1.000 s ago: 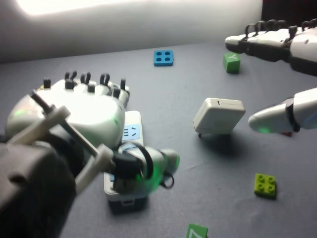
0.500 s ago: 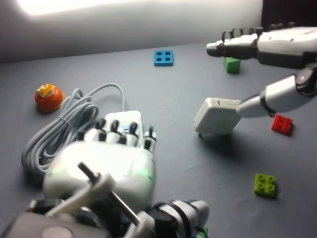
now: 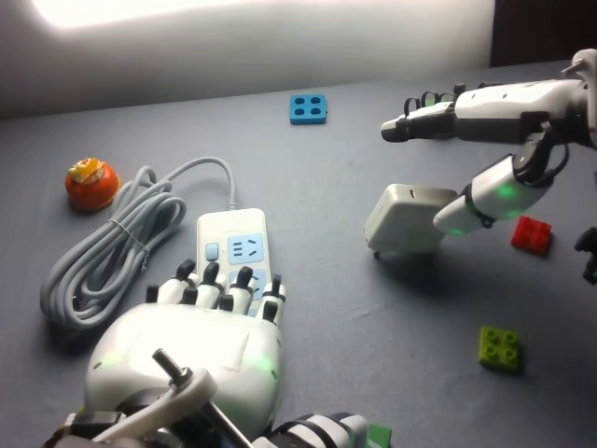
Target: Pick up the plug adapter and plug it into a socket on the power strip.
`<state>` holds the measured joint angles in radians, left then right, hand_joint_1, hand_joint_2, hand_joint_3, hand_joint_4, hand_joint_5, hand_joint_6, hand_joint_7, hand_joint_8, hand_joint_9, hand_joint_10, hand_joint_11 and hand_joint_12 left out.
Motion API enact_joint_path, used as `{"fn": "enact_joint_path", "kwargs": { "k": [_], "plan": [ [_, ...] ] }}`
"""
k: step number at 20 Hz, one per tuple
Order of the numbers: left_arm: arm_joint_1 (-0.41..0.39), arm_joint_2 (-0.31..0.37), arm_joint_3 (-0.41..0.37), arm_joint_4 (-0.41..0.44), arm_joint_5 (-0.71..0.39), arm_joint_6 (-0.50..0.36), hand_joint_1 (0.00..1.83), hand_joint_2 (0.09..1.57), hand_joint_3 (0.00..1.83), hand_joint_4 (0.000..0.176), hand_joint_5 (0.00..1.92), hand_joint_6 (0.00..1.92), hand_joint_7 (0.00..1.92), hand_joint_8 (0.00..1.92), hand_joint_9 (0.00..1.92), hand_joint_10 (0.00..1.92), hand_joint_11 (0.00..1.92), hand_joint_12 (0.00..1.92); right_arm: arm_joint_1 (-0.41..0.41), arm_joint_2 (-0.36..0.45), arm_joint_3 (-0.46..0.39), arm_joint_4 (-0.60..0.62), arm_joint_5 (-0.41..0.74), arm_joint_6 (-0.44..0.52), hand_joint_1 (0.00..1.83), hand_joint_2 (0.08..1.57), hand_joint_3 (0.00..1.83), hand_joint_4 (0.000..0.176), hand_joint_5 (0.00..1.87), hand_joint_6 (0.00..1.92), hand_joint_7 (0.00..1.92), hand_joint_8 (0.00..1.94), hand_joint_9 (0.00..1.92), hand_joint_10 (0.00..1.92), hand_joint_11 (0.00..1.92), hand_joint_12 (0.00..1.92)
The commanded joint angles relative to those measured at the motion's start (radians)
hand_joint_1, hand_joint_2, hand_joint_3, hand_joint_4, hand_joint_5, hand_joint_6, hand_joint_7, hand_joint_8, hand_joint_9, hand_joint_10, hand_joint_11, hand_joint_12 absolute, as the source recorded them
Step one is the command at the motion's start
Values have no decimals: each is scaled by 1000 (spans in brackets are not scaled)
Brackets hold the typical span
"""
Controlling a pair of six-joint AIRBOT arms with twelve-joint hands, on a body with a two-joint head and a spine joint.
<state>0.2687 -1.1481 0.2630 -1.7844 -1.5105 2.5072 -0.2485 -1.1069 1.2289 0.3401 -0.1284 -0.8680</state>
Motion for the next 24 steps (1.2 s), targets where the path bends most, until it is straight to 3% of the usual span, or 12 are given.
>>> {"fn": "enact_joint_path", "kwargs": {
  "k": [1,3,10,17,24],
  "plan": [
    [2,6,1,90,-25,-7,83,1184,0,0,12,0,25,0,35,1,0,172,-1,-2,6,9,96,7,1056,1080,0,0,106,5,53,6,55,6,0,297],
    [33,6,13,119,1,-41,92,1178,0,0,34,5,52,5,62,6,0,213,-11,-25,24,9,106,7,1030,1095,4,0,96,1,25,1,39,2,0,275],
    [89,7,57,151,69,-41,67,1194,2,0,8,0,47,0,50,0,0,134,-33,-74,53,9,153,11,1012,1112,5,0,65,0,11,2,38,2,0,309],
    [122,7,83,156,88,-41,75,1193,1,0,28,2,66,0,53,1,0,100,-64,-108,78,9,131,23,1060,1099,0,0,101,5,77,6,106,6,0,447],
    [168,5,94,189,114,-71,60,1194,1,0,27,0,64,1,52,2,0,108,-83,-126,100,9,132,32,1059,1100,0,0,115,1,68,0,101,0,0,391]
  ]
}}
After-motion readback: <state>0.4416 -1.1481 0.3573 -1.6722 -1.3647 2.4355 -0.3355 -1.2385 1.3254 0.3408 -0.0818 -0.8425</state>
